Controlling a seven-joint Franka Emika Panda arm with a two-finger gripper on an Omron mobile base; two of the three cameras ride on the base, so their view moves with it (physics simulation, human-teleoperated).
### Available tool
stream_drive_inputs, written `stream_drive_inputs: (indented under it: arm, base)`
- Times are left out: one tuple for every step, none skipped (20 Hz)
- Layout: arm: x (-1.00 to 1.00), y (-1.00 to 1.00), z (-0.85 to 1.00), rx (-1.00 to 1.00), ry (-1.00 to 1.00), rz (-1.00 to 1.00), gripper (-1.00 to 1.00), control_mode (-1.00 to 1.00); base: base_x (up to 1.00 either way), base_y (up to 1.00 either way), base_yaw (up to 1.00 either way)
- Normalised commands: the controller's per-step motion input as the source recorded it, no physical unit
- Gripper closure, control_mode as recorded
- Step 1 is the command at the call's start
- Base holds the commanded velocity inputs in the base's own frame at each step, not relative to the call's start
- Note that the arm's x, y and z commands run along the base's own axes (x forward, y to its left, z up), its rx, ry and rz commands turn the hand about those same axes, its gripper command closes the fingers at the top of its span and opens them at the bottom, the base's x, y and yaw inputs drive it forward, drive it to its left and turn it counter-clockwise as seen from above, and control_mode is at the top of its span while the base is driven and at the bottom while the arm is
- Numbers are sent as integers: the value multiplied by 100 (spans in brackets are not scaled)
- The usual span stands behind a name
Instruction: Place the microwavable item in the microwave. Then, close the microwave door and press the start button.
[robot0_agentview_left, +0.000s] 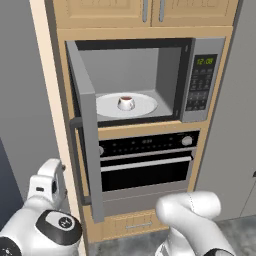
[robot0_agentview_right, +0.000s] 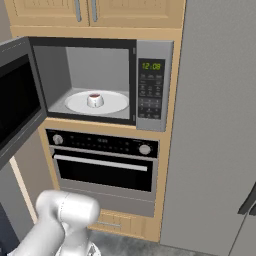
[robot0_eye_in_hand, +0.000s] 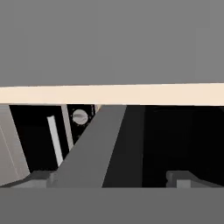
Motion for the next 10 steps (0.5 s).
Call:
stream_drive_inputs:
  arm:
    - [36, -78, 0, 0, 18, -5, -100, -100]
    - [3, -96, 0, 0, 9, -2, -100, -100]
    - [0, -100, 6, 0, 0, -1, -100, -100]
    - [-14, -100, 15, 0, 0, -1, -100, -100]
    - [-6, -100, 1, 1, 0, 0, -100, -100]
    - [0, -100, 4, 1, 0, -1, -100, -100]
    - [0, -100, 5, 3, 0, -1, -100, -100]
    - [0, -100, 16, 3, 0, -1, -100, -100]
    - [0, -100, 12, 6, 0, 0, -100, -100]
    - [0, -100, 6, 10, 0, 0, -100, -100]
  base:
    - [0, 0, 0]
    - [0, 0, 0]
    - [0, 0, 0]
    - [0, 0, 0]
    - [0, 0, 0]
    - [0, 0, 0]
    - [0, 0, 0]
    - [0, 0, 0]
    - [0, 0, 0]
    - [0, 0, 0]
